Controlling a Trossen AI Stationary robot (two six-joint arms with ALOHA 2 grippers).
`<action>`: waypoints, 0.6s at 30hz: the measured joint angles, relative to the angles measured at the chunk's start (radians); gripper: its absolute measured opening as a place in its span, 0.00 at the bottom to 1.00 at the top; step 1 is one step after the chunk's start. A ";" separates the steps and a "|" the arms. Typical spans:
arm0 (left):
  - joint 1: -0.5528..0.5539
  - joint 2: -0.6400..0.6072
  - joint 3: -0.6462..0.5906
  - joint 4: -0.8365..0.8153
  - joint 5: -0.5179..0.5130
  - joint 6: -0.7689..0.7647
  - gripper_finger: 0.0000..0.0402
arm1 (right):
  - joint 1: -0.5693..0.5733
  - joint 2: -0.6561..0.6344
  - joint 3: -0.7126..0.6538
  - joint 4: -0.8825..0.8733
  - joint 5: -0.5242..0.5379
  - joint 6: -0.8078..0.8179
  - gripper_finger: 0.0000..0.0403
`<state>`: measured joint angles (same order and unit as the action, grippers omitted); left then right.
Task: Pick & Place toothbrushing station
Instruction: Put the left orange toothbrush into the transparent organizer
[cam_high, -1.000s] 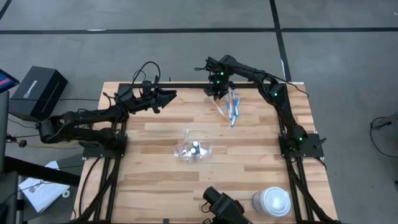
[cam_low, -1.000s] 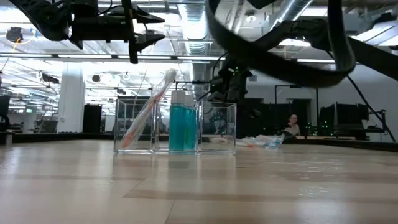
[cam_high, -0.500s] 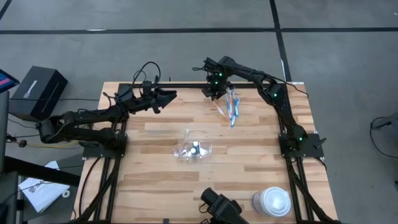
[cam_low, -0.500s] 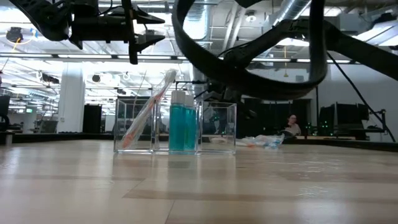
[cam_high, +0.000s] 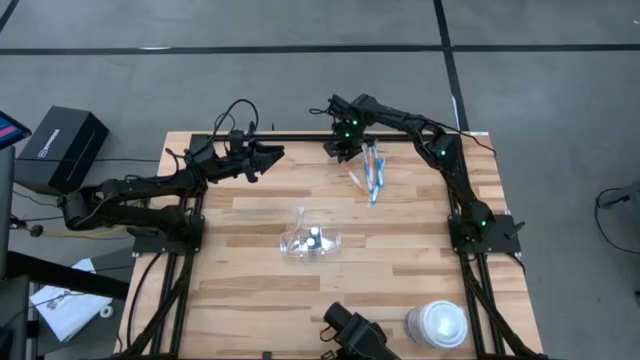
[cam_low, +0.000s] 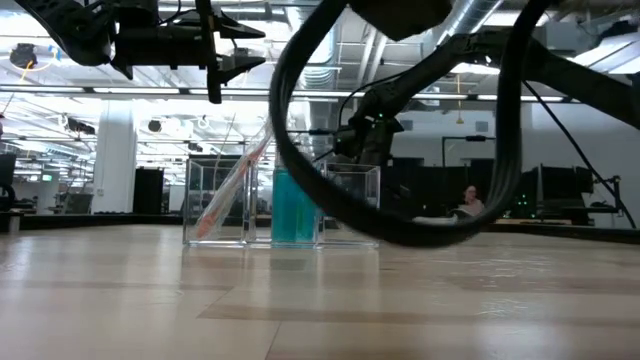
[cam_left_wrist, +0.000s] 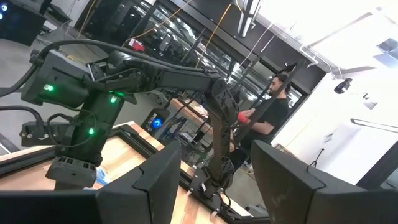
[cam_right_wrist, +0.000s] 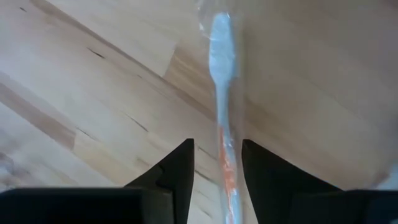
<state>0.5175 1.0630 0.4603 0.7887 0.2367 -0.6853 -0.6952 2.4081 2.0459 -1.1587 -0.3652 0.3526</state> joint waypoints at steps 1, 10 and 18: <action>0.000 0.000 0.000 0.000 0.000 0.000 0.47 | 0.000 0.000 -0.005 0.012 0.000 0.006 0.31; 0.000 0.000 0.000 -0.004 0.000 0.000 0.47 | -0.011 0.000 -0.009 0.021 -0.002 0.017 0.29; 0.000 0.000 0.000 -0.005 0.000 0.000 0.47 | -0.016 0.002 -0.059 0.039 -0.030 0.030 0.27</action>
<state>0.5175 1.0630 0.4603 0.7841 0.2367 -0.6853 -0.7109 2.4096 1.9872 -1.1199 -0.3955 0.3825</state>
